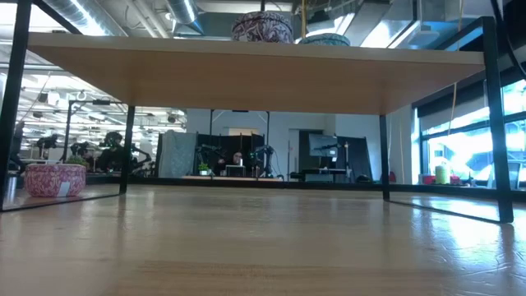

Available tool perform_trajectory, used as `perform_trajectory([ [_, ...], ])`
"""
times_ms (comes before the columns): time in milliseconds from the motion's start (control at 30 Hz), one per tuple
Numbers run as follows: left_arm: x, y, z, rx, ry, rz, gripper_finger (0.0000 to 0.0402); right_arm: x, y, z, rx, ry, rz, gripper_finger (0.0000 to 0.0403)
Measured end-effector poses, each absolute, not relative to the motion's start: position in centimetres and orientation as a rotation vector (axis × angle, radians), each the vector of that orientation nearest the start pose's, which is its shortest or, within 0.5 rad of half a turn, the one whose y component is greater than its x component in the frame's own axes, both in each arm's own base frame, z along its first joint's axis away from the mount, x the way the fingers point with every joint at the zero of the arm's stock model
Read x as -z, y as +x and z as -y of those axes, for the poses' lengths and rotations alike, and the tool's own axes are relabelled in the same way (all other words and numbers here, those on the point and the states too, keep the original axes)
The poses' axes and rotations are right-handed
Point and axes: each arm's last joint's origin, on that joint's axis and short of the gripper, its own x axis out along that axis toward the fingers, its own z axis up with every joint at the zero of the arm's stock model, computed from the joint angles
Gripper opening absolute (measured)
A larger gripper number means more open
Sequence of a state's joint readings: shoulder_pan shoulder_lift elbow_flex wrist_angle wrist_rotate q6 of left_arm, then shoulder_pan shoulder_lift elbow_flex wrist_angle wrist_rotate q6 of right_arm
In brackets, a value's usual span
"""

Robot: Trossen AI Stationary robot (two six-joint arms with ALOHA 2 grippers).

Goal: Pick & Place candle stick holders
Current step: Put the gold candle holder on the shelf

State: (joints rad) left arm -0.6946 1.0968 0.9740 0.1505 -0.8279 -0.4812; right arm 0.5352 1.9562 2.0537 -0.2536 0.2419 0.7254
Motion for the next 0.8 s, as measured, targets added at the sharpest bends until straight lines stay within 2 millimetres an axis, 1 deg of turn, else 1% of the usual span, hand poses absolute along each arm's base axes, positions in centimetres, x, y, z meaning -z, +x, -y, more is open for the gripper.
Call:
perform_trajectory([
  [100, -36.8, 20.1, 12.7, -0.144, -0.479, 0.030, 0.0011, -42.2, 38.1, -23.4, -0.291, 0.663, -0.269, 0.0183],
  [167, -36.6, 20.5, 12.1, -0.149, -0.472, 0.014, 0.0011, -42.3, 37.2, -24.2, -0.282, 0.663, -0.286, 0.0179],
  [400, -36.2, 21.5, 10.4, -0.190, -0.447, -0.019, 0.0011, -41.9, 34.1, -27.2, -0.074, 0.562, -0.255, 0.0145],
  [500, -36.2, 21.5, 9.6, -0.221, -0.443, -0.019, 0.0011, -42.0, 32.6, -28.6, -0.016, 0.489, -0.208, 0.0122],
  [600, -36.3, 21.4, 8.5, -0.282, -0.426, -0.019, 0.0011, -42.0, 31.5, -29.4, 0.066, 0.398, -0.173, 0.0093],
  [667, -36.4, 21.4, 7.8, -0.316, -0.421, -0.017, 0.0011, -41.9, 31.1, -29.7, 0.123, 0.338, -0.159, 0.0071],
  [800, -36.2, 21.8, 6.3, -0.342, -0.415, -0.033, 0.0011, -41.4, 30.7, -29.6, 0.149, 0.276, -0.193, 0.0026],
])
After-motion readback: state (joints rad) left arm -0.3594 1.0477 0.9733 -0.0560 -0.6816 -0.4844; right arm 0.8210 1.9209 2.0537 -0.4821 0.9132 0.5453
